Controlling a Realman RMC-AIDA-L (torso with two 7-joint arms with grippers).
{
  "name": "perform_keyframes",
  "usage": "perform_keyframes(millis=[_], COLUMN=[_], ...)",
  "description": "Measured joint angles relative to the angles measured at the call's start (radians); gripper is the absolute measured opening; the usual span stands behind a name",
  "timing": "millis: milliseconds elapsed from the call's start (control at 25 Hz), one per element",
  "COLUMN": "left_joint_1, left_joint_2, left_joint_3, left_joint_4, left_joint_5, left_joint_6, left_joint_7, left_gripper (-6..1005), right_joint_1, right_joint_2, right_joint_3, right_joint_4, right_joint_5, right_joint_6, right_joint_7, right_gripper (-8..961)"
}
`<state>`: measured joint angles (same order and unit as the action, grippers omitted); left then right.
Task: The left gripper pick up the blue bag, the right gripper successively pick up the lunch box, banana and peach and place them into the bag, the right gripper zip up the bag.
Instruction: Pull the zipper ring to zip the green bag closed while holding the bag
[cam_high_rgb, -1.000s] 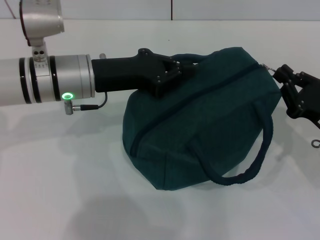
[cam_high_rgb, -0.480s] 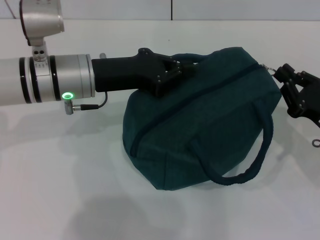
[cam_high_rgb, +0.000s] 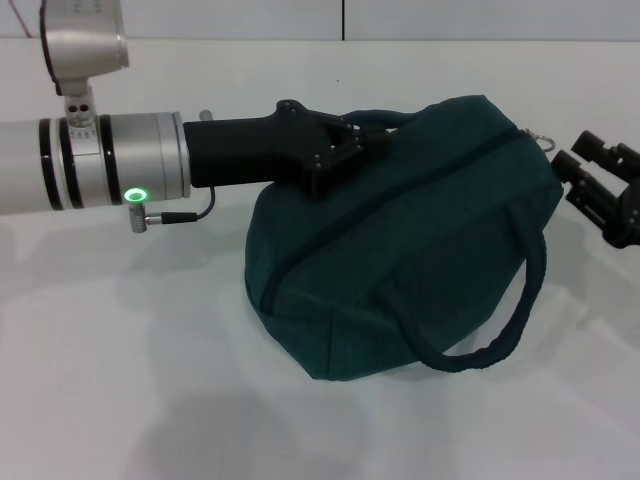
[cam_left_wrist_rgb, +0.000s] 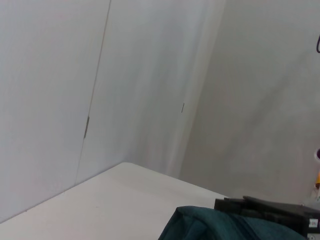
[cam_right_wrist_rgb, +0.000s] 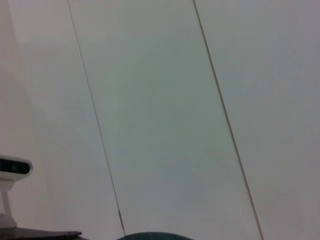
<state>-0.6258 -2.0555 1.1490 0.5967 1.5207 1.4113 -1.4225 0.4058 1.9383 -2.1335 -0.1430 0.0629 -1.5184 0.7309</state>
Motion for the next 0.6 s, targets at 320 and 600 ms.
perform_keyframes(millis=[320, 600], left_joint_1=[-0.001, -0.007], left_joint_2=[0.000, -0.003], left_joint_3=[0.000, 0.000], left_joint_4=[0.001, 0.004], left_joint_5=[0.001, 0.002], left_joint_6=[-0.001, -0.002], left_joint_7=[0.000, 0.001], left_gripper=[25, 25], right_joint_1=[0.064, 0.127], right_joint_2=[-0.065, -0.109], right_joint_3=[-0.003, -0.004], right_joint_4=[0.016, 0.025], right_joint_5=[-0.048, -0.144], right_joint_6=[0.049, 0.067], right_joint_7=[0.124, 0.192], right_gripper=[436, 437])
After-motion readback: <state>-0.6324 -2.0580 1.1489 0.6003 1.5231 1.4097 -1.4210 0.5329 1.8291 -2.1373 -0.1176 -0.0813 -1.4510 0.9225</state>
